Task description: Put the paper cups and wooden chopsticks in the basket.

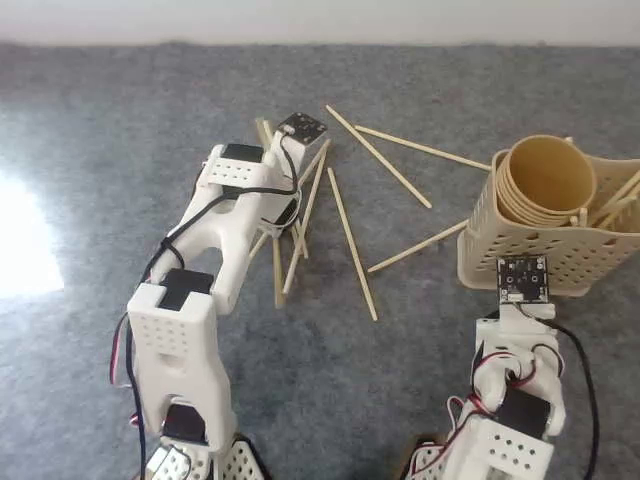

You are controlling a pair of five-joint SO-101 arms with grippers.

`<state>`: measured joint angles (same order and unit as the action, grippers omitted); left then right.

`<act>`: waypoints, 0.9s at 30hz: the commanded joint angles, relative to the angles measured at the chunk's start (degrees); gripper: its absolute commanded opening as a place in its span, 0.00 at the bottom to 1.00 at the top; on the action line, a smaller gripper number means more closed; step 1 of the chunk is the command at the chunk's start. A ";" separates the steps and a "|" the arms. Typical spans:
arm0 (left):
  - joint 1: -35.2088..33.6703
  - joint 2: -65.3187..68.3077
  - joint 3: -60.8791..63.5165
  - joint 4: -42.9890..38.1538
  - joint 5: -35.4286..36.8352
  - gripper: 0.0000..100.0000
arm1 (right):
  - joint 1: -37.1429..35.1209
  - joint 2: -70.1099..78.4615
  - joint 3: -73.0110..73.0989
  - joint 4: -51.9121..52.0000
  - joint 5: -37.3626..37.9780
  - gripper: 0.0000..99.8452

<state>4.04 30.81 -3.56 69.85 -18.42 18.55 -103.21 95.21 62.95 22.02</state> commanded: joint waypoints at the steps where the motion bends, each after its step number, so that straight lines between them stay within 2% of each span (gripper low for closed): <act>1: 0.53 -0.35 -2.51 0.00 -0.62 0.02 | -0.66 -0.75 0.44 -1.10 0.70 0.01; 18: 0.18 -2.11 -3.21 1.58 -0.70 0.01 | -0.66 -0.75 0.44 -1.10 0.70 0.01; 27: 0.53 -14.68 -3.03 6.51 -0.26 0.01 | -2.95 -0.75 1.14 -1.01 0.79 0.01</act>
<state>4.31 23.69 -4.70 75.56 -18.68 16.62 -103.21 95.30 62.95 22.02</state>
